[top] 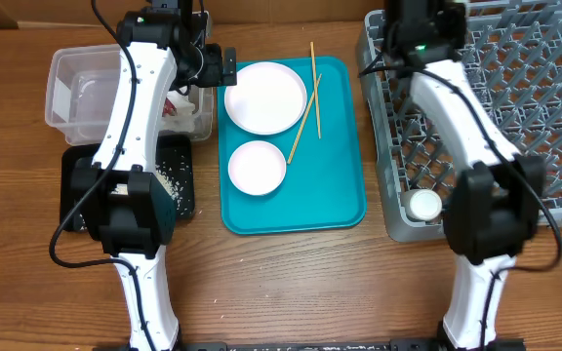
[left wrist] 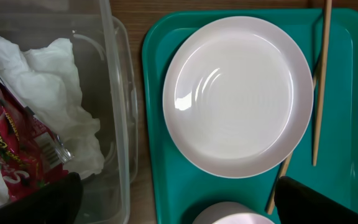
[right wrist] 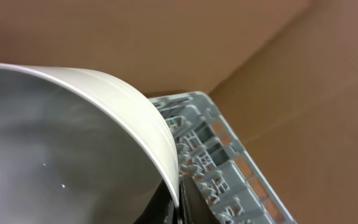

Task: Sort waste into correct bins and load items into the dishwasher
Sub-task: 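Grasp the small white bowl rim with the right gripper, carry to rack, then release the white bowl in the rack and move right gripper to tray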

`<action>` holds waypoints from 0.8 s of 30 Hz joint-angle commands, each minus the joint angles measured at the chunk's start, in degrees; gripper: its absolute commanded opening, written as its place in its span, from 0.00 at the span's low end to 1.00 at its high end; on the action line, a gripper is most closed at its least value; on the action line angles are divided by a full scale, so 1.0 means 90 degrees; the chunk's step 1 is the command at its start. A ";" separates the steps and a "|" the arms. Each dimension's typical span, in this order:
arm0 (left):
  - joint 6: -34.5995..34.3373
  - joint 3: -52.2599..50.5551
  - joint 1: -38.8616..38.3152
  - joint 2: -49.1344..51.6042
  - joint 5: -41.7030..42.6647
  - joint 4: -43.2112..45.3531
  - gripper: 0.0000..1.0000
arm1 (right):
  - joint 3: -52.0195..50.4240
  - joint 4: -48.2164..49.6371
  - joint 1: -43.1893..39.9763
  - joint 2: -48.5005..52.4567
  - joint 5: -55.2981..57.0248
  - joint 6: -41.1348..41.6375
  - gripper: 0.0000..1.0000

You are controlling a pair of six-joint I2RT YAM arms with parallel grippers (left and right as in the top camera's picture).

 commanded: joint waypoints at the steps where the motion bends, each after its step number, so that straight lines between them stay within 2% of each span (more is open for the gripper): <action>1: -0.0039 0.0141 -0.0049 -0.0068 0.0068 0.0019 1.00 | -0.0002 0.0493 0.0126 0.0328 0.0294 -0.1304 0.04; 4: -0.0039 0.0141 -0.0049 -0.0068 0.0068 0.0017 1.00 | -0.0002 0.0648 0.0136 0.0602 0.0338 -0.1518 0.04; 12: -0.0039 0.0141 -0.0046 -0.0068 0.0068 0.0017 1.00 | -0.0090 0.0527 0.0204 0.0838 0.0481 -0.1316 0.04; 22: -0.0039 0.0141 -0.0044 -0.0068 0.0068 0.0019 1.00 | -0.0090 0.0143 0.0903 0.0838 0.0758 -0.1100 0.04; 23: -0.0039 0.0141 -0.0044 -0.0068 0.0068 0.0017 1.00 | -0.0090 0.0049 0.0954 0.0838 0.0760 -0.0976 0.05; 24: -0.0039 0.0141 -0.0046 -0.0068 0.0068 0.0019 1.00 | -0.0090 -0.0075 0.0998 0.0838 0.0760 -0.0828 0.19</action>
